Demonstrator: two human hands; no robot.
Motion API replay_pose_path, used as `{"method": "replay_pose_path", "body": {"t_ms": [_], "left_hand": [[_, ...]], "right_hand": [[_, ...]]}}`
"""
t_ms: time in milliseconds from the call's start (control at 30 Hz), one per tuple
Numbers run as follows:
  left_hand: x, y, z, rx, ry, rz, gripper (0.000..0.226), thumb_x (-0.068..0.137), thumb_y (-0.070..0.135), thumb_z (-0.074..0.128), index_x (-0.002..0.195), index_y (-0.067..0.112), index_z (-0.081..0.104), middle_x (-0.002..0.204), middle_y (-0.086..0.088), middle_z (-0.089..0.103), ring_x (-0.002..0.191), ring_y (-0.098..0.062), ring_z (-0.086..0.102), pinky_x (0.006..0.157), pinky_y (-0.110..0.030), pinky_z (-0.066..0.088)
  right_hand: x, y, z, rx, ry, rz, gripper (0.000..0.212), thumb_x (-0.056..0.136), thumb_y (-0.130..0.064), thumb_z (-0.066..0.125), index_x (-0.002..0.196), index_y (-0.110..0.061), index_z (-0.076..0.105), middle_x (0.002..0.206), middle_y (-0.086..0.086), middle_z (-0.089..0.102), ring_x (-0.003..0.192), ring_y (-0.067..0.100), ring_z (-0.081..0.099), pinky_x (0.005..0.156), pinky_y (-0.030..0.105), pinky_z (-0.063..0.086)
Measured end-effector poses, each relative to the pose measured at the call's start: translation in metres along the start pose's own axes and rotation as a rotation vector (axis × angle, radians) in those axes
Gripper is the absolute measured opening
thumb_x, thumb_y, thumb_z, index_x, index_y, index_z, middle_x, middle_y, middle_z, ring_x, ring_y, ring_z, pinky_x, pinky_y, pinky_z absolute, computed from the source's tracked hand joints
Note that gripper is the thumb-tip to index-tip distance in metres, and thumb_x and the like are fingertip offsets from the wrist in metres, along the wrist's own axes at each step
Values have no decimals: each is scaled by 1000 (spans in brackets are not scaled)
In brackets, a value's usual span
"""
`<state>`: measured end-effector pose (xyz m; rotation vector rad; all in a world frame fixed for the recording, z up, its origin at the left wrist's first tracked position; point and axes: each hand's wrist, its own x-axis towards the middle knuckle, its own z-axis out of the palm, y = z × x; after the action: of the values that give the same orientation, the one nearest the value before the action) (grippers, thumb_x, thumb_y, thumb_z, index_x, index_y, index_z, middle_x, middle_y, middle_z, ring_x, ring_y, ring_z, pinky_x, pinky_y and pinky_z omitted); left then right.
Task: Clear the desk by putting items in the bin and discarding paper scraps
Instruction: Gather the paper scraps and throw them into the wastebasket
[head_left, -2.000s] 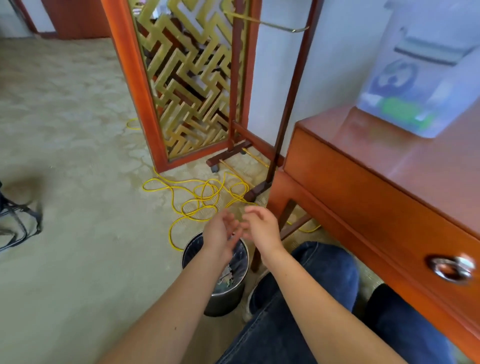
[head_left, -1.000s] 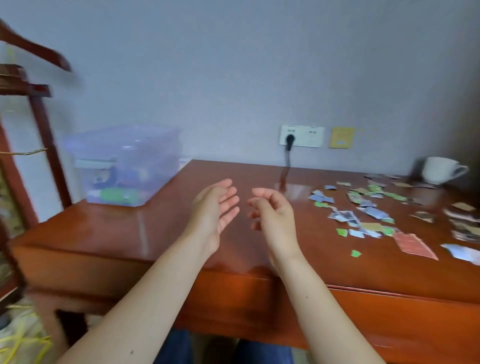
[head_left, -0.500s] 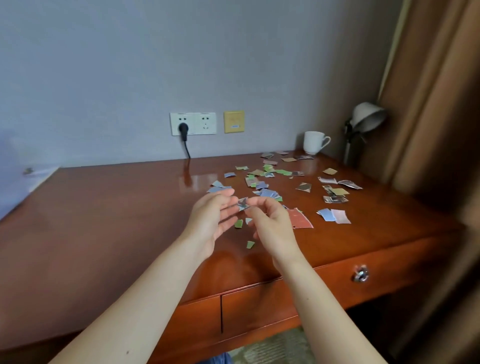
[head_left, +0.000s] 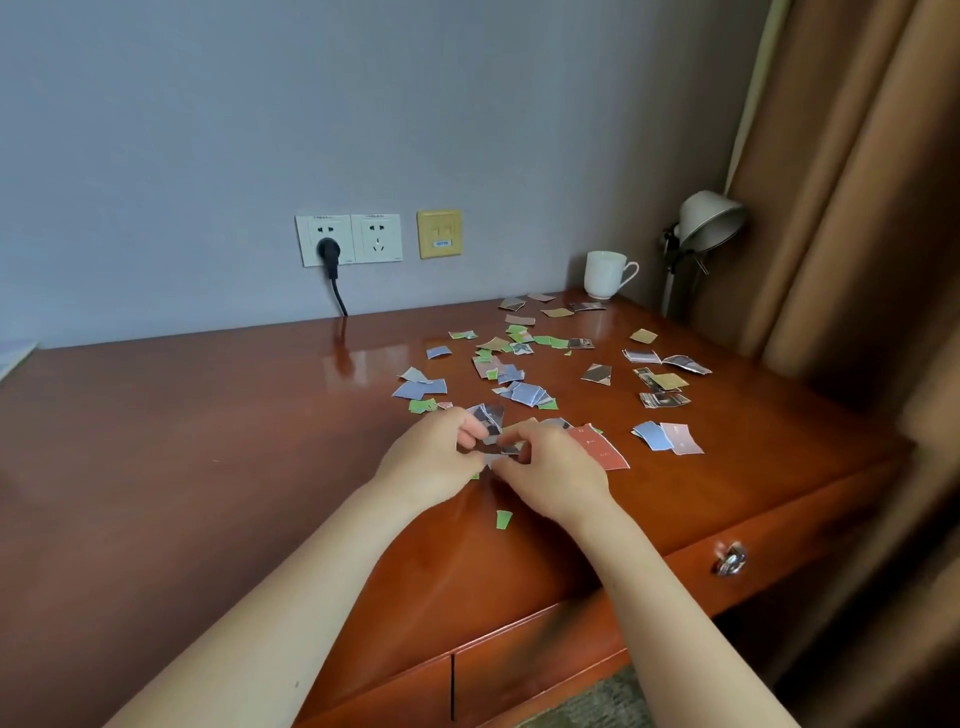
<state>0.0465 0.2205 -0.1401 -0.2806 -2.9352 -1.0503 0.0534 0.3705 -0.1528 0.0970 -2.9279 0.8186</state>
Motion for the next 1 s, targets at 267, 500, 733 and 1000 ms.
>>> {"method": "replay_pose_path", "body": {"t_ms": [267, 500, 733, 1000], "left_hand": [[11, -5, -8, 70, -130, 15, 37, 85, 29, 69, 122, 22, 64, 119, 0, 62, 103, -14, 59, 83, -28, 52], [18, -7, -14, 225, -202, 4, 38, 85, 43, 68, 116, 21, 68, 112, 1, 64, 94, -13, 63, 82, -31, 56], [11, -20, -4, 73, -59, 47, 16, 84, 34, 70, 86, 34, 55, 89, 12, 62, 78, -9, 58, 72, -30, 54], [6, -13, -7, -77, -65, 82, 16, 92, 26, 61, 108, 26, 64, 91, 7, 64, 83, -11, 61, 74, -28, 53]], "right_hand": [[23, -8, -9, -57, -250, 61, 14, 86, -38, 63, 99, -38, 57, 116, -6, 56, 100, 17, 59, 87, 39, 55], [28, -8, -6, -48, -277, 85, 5, 86, -37, 65, 83, -32, 67, 104, -9, 64, 88, 13, 61, 84, 40, 57], [16, -14, 0, -84, -118, 115, 16, 81, -44, 66, 79, -28, 67, 75, -9, 68, 72, 9, 65, 73, 36, 59], [-3, -17, -7, -71, -12, 66, 19, 77, -31, 74, 90, -28, 61, 83, -8, 66, 69, 8, 63, 61, 24, 56]]}}
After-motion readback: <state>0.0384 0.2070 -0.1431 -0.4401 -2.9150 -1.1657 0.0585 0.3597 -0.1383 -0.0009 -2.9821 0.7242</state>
